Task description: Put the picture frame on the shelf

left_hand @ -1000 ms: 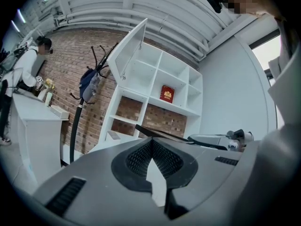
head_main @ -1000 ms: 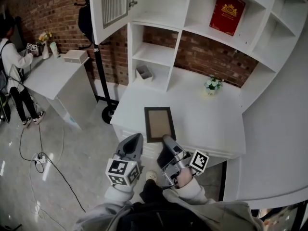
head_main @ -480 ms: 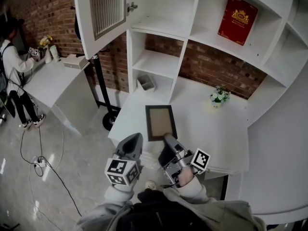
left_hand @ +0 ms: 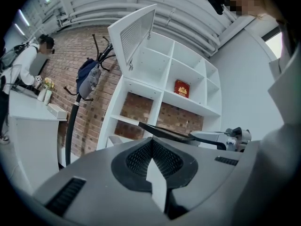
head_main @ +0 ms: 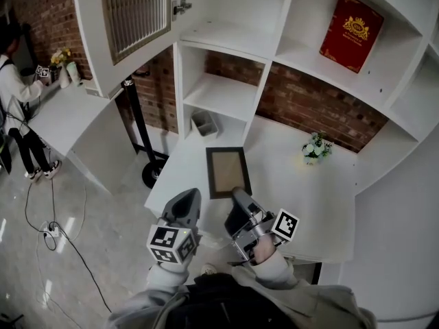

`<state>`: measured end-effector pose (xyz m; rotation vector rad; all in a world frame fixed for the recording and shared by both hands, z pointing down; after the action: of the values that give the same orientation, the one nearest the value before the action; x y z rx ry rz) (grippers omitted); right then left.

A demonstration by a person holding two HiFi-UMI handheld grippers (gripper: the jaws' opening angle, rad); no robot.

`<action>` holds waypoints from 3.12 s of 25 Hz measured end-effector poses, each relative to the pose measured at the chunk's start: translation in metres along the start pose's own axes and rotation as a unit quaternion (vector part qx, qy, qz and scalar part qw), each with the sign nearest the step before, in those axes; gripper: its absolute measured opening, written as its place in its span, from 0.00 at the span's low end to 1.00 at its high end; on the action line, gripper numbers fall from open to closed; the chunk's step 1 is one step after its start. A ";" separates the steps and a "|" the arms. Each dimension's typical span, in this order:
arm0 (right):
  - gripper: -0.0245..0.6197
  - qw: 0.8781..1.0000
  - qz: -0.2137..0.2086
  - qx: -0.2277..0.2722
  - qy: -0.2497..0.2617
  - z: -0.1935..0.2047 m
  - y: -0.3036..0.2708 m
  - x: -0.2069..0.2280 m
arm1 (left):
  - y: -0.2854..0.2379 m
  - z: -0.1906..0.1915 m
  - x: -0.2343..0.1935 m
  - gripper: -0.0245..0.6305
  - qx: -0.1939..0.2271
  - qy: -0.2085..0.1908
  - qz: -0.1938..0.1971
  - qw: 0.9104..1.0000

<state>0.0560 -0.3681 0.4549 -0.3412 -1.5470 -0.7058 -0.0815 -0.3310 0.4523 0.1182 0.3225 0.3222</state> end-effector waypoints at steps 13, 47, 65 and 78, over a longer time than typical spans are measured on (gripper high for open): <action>0.14 1.000 -0.001 -0.004 -0.018 -0.017 -0.035 0.014 | -0.032 0.006 -0.018 0.04 -0.022 -0.006 -0.008 1.000; 0.14 0.997 -0.008 0.076 0.012 -0.083 -0.195 0.047 | -0.180 -0.020 -0.105 0.04 -0.023 -0.023 0.040 0.999; 0.14 0.992 0.036 0.119 0.024 -0.104 -0.241 0.069 | -0.222 -0.008 -0.131 0.04 -0.033 -0.011 0.053 0.998; 0.14 0.986 0.064 0.153 0.021 -0.116 -0.260 0.073 | -0.228 -0.012 -0.144 0.04 -0.026 -0.022 0.057 0.998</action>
<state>-0.0191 -0.6518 0.4637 -0.1916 -1.5506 -0.3651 -0.1482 -0.5927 0.4459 0.0920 0.2648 0.4400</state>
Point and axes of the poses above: the fingertips, and each gripper's own axes: y backward along the fingers, x to its right, z out of its underside, the point moved 3 cm from there along y, backward along the fingers, and after that the axes turned 12 degrees about x, right-handed, at the moved point
